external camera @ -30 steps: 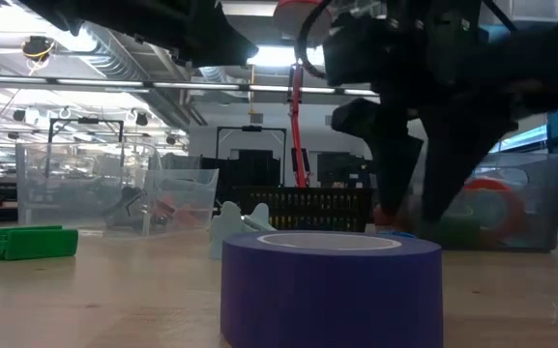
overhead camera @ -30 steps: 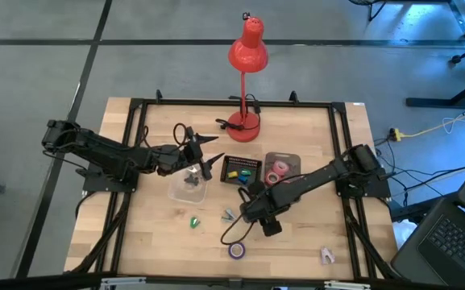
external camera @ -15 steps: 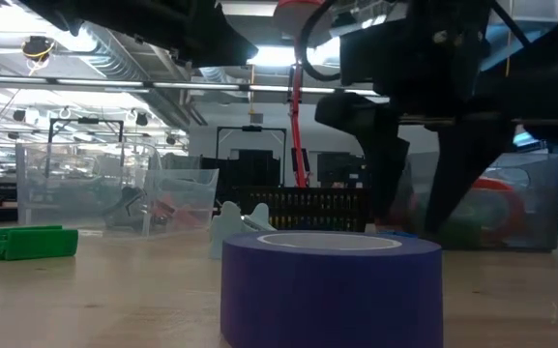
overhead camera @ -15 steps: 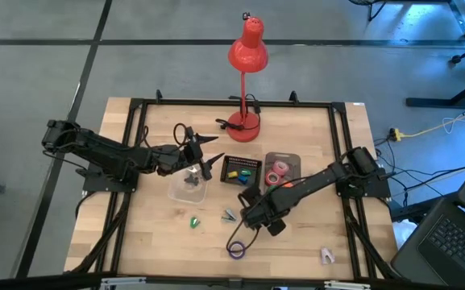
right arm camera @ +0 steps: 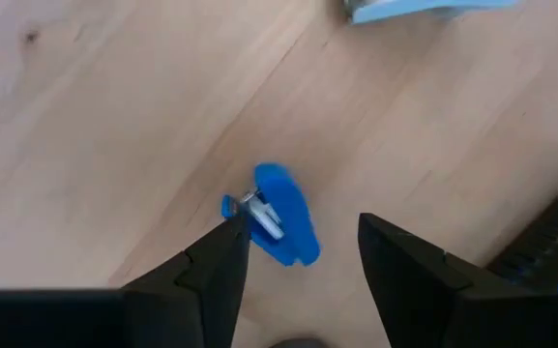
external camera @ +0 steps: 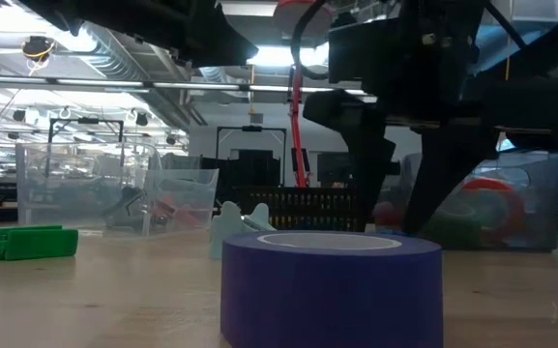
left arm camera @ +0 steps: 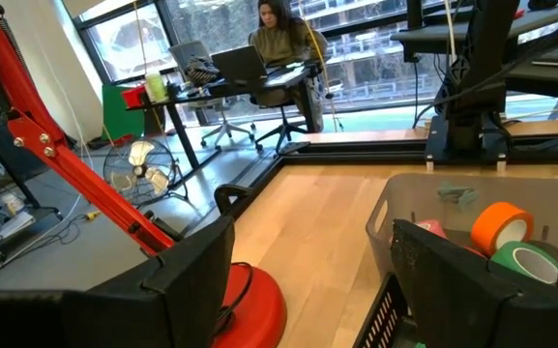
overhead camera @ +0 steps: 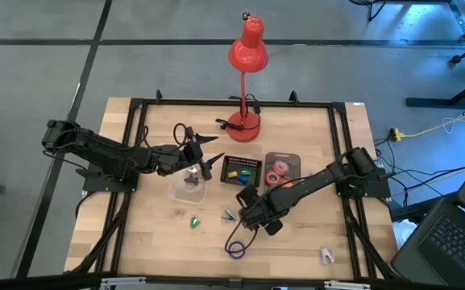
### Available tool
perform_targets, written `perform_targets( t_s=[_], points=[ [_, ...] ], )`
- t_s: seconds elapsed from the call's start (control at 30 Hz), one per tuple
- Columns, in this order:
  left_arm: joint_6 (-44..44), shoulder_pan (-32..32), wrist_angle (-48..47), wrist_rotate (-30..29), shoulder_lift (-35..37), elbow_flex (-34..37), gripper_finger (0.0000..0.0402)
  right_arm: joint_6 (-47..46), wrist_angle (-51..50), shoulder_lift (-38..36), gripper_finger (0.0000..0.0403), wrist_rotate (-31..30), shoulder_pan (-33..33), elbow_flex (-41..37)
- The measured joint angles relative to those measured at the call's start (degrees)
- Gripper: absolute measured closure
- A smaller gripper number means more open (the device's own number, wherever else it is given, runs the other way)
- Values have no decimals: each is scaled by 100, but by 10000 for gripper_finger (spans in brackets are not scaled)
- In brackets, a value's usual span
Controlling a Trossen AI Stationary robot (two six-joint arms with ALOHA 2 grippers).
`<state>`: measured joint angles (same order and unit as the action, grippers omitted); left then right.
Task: Pick and place Stapler, Stapler remover, tape
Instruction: Put the blue stapler into the black basket
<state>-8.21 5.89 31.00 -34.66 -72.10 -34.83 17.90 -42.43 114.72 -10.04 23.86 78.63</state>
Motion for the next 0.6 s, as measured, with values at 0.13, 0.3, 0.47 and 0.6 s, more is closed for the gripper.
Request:
perform_targets(
  t_s=[0.13, 0.3, 0.47, 0.6],
  points=[
    [2, 0, 0, -2, 0, 0, 132, 62, 38, 252, 206, 57, 5, 13],
    [0, 0, -2, -19, 0, 0, 132, 66, 62, 356, 207, 38, 4, 24],
    [0, 0, -4, -17, 0, 0, 132, 21, 87, 324, 244, -36, 11, 40],
    [-2, 0, -7, -15, 0, 0, 132, -250, 228, 390, 300, -79, 1, 290]
  ],
)
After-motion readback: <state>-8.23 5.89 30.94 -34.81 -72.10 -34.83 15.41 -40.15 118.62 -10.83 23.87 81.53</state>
